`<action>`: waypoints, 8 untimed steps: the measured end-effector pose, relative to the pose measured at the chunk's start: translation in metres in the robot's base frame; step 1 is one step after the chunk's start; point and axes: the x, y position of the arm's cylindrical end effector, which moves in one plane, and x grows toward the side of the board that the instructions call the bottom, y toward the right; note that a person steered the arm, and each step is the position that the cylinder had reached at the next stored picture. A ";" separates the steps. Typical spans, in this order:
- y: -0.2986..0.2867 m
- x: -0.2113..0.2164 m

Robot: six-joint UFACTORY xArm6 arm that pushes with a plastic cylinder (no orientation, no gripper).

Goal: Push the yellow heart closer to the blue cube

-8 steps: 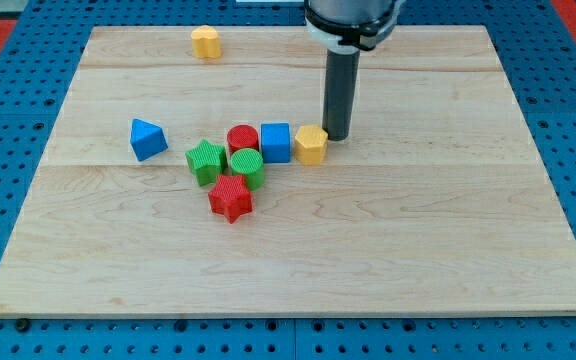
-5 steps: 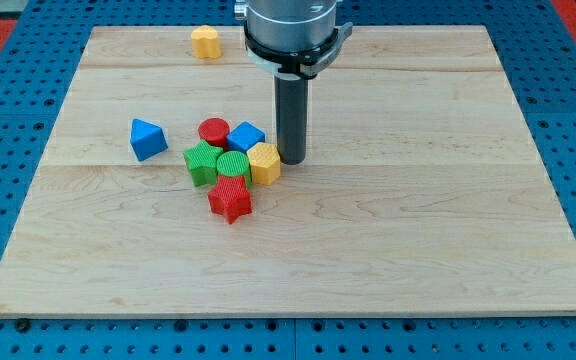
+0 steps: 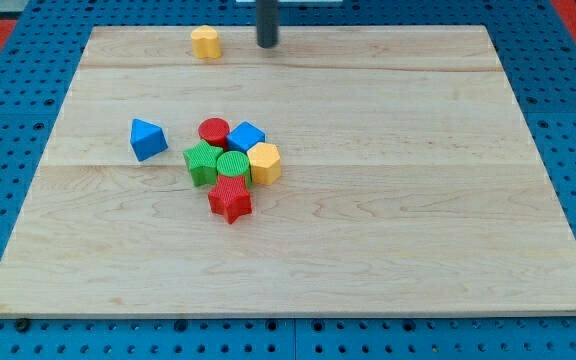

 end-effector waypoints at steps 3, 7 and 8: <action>-0.097 0.028; -0.017 0.074; -0.010 0.112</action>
